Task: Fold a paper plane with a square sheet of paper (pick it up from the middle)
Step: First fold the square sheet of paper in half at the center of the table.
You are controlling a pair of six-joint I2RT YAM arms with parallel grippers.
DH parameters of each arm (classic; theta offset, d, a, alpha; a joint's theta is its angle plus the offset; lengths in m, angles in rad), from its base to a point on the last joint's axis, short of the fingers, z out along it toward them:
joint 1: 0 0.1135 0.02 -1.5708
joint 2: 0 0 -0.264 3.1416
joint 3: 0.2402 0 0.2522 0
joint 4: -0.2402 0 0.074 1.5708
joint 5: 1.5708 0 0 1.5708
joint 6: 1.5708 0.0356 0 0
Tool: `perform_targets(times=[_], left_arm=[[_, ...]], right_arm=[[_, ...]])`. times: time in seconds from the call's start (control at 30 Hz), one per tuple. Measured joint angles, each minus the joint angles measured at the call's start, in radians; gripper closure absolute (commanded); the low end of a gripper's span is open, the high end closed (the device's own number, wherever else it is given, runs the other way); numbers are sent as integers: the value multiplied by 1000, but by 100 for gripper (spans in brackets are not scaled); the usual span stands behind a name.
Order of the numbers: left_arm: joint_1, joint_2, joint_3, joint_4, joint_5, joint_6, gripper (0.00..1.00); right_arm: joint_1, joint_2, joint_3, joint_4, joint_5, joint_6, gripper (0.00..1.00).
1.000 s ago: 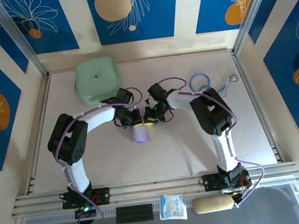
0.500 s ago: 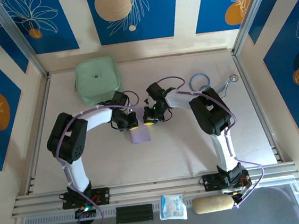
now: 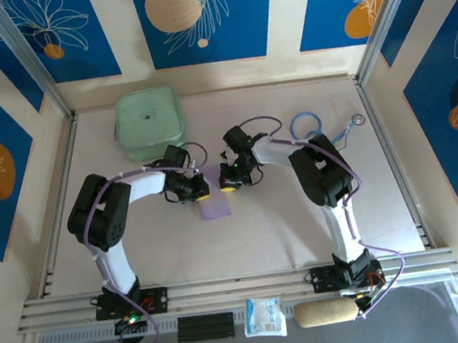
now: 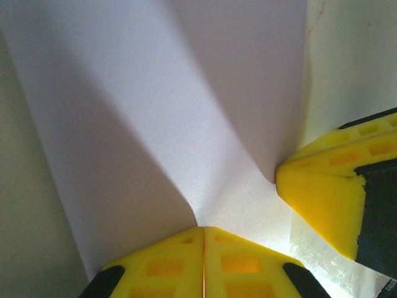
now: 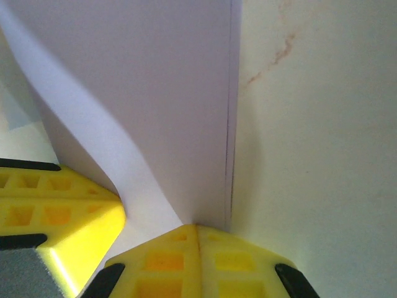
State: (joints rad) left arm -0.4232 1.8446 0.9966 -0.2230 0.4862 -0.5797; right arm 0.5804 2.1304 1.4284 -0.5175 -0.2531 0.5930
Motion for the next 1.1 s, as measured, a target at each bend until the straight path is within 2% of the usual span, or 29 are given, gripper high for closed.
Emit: perform_targets(times=[0.17,0.4,0.57,0.77,0.9,1.1], left_arm=[[29,-24,-35,15,8,32,91],[78,-72,-47,-76,-58,90,92],[85,-127,-47,-126,-71,82,91],[46,-208,-35,-97,-51,-9,91],[-13,-182,-34,-39,-26,-73,91],[-38,-109,-41,-21,-22,-121,92]], right_arm=[[2,3,8,-12,6,-3,97],[2,7,13,-19,6,-3,97],[2,7,13,-19,6,-3,97],[2,7,13,-19,6,-3,97],[2,7,13,-19,6,-2,97],[2,7,13,-19,6,-2,97]])
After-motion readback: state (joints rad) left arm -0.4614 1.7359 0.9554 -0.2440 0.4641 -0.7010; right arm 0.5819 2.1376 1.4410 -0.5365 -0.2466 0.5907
